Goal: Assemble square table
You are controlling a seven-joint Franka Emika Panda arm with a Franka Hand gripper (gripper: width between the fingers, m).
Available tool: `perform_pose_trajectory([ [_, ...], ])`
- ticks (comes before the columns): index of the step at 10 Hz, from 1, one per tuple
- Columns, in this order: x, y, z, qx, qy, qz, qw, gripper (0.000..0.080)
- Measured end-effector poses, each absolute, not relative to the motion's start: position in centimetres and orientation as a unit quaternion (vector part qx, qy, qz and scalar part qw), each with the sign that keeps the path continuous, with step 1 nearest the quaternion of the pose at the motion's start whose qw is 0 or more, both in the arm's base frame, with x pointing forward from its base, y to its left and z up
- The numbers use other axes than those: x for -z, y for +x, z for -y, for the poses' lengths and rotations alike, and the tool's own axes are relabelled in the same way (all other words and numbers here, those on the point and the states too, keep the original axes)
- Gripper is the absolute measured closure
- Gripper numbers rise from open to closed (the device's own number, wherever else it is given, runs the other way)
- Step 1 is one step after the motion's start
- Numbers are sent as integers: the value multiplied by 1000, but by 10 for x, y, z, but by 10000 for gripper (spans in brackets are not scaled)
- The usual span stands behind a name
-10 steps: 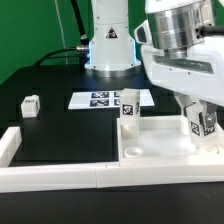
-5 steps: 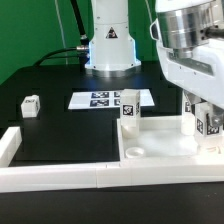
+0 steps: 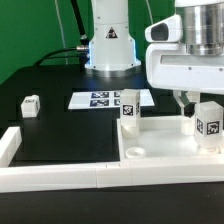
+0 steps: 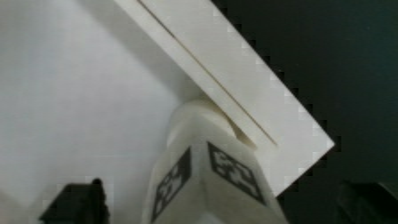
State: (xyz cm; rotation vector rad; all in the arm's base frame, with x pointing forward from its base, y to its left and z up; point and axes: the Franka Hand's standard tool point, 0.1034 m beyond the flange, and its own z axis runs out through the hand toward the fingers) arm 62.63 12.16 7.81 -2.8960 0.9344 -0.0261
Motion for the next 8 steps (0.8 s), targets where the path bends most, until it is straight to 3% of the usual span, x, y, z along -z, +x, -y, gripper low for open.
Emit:
perform_pose_trajectory([
  [3, -81, 633, -122, 36, -990, -134, 36, 151],
  [5, -81, 633, -122, 35, -988, -147, 37, 151],
  [6, -81, 633, -122, 35, -988, -149, 37, 246],
  [7, -81, 633, -123, 33, -982, -184, 40, 427],
  [8, -81, 632, -122, 31, -974, -222, 40, 427],
])
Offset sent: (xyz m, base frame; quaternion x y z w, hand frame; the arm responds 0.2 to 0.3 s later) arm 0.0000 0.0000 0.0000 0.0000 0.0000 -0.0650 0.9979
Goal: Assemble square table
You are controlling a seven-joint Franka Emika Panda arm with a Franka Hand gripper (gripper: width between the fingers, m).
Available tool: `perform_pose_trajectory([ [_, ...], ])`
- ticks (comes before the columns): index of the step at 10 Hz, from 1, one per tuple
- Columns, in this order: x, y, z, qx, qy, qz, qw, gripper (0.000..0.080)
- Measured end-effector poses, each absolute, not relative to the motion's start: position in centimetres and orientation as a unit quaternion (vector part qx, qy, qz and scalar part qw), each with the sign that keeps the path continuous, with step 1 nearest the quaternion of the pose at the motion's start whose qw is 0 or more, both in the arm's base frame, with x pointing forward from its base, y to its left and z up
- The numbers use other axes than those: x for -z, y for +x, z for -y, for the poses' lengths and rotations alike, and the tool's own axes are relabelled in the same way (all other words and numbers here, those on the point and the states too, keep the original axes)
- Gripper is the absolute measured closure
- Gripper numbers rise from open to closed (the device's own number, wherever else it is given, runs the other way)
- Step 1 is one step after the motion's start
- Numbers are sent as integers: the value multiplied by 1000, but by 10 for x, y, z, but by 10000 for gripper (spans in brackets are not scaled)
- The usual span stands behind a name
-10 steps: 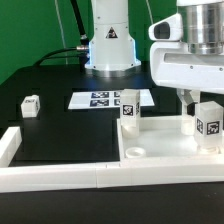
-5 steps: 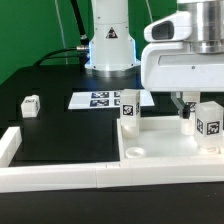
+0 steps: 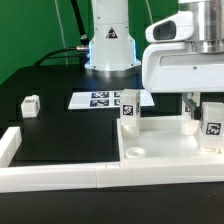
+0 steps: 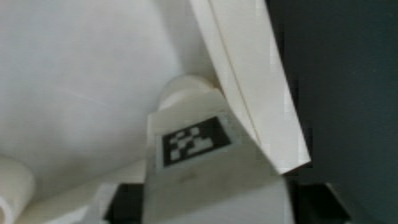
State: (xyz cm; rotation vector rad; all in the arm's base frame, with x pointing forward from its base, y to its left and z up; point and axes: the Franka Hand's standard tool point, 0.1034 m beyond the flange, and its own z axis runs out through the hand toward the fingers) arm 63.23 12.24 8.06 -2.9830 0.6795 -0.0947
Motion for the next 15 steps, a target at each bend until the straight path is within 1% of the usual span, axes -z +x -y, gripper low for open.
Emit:
perform_pose_trajectory([
  [1, -80, 632, -119, 29, -967, -251, 39, 499],
  [2, -80, 632, -119, 28, -961, -272, 40, 500],
  [4, -79, 630, -119, 18, -918, -394, 41, 500],
  [5, -79, 628, -119, -1, -867, -495, 55, 500],
  [7, -79, 628, -122, -33, -778, -623, 78, 504],
  [9, -77, 628, -120, -37, -750, -655, 83, 503],
  [10, -77, 628, -121, -36, -758, -646, 83, 407],
  [11, -77, 628, -120, -33, -776, -624, 82, 407],
  [12, -76, 627, -119, -21, -823, -562, 74, 231],
  [13, -75, 629, -119, -6, -870, -488, 71, 231],
  [14, -74, 630, -118, 8, -903, -425, 69, 167],
  [15, -73, 630, -117, 9, -911, -406, 69, 155],
])
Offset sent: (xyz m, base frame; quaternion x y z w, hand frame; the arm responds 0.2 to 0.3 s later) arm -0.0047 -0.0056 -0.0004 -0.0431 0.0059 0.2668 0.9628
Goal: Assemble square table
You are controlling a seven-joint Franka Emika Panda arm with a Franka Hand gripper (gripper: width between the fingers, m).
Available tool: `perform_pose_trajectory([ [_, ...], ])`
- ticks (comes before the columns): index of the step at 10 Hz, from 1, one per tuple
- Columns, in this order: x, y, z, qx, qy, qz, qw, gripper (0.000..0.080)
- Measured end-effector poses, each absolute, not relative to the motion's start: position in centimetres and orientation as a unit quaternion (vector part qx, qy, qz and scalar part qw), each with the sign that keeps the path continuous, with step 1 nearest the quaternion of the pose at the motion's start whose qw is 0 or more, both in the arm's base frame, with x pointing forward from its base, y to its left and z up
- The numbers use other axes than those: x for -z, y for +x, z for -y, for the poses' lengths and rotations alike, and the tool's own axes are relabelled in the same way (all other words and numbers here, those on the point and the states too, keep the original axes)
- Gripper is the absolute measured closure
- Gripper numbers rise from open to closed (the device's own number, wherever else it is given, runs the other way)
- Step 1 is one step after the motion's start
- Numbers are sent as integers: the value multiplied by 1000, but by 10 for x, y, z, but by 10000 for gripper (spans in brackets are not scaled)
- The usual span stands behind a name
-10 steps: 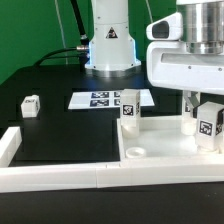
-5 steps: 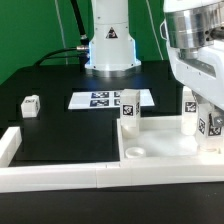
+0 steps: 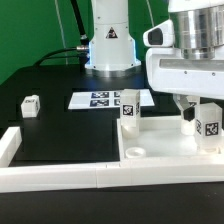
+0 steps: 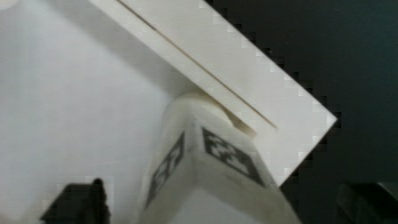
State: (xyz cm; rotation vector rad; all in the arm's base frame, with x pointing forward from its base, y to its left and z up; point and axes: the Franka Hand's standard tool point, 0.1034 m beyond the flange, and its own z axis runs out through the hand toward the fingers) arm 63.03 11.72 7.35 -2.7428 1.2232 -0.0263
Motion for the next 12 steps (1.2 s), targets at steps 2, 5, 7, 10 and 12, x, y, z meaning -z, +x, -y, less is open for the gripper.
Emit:
perform_pose_trajectory([
  [2, -74, 630, -117, 16, -945, -319, 64, 151],
  [5, -80, 633, -122, 38, -994, -102, 32, 151],
  [7, -78, 632, -122, 36, -992, -118, 32, 179],
  [10, -77, 631, -120, 31, -980, -193, 34, 505],
  [12, -76, 631, -118, 28, -958, -282, 38, 505],
])
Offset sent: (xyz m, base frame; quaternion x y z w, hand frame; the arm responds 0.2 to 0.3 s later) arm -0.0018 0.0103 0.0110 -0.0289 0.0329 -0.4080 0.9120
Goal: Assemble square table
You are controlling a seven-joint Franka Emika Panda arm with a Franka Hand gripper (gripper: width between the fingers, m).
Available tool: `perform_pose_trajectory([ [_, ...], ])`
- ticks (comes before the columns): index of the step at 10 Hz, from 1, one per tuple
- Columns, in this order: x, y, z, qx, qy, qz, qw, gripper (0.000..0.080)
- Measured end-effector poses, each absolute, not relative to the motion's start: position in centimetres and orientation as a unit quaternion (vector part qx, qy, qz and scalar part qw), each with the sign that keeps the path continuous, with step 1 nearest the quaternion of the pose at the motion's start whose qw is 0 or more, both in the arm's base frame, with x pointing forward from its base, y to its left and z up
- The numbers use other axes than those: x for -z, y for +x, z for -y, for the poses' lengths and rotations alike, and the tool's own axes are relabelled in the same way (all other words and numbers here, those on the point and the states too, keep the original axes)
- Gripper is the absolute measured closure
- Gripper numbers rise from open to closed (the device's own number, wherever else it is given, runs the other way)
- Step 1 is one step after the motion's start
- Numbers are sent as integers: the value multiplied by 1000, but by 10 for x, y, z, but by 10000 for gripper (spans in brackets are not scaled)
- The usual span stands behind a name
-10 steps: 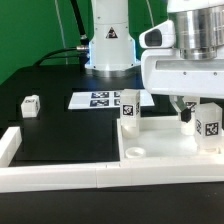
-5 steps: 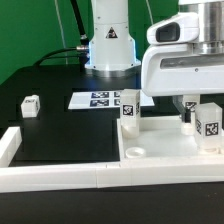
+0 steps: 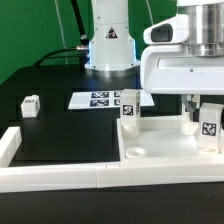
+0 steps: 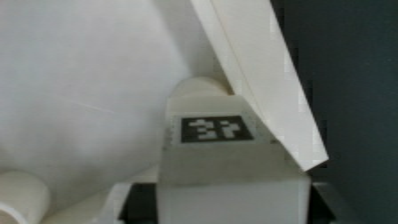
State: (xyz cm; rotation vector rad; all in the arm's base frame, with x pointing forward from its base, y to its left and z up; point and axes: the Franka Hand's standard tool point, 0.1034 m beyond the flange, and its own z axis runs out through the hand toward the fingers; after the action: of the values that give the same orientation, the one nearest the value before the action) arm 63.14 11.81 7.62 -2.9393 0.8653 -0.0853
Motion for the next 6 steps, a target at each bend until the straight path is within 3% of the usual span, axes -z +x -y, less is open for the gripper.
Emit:
perform_pose_trajectory([
  [2, -75, 630, -116, 12, -894, -446, 51, 505],
  [3, -75, 629, -116, -6, -839, -540, 67, 505],
  [5, -73, 629, -113, -27, -769, -631, 96, 505],
  [6, -73, 629, -113, -32, -745, -659, 98, 505],
])
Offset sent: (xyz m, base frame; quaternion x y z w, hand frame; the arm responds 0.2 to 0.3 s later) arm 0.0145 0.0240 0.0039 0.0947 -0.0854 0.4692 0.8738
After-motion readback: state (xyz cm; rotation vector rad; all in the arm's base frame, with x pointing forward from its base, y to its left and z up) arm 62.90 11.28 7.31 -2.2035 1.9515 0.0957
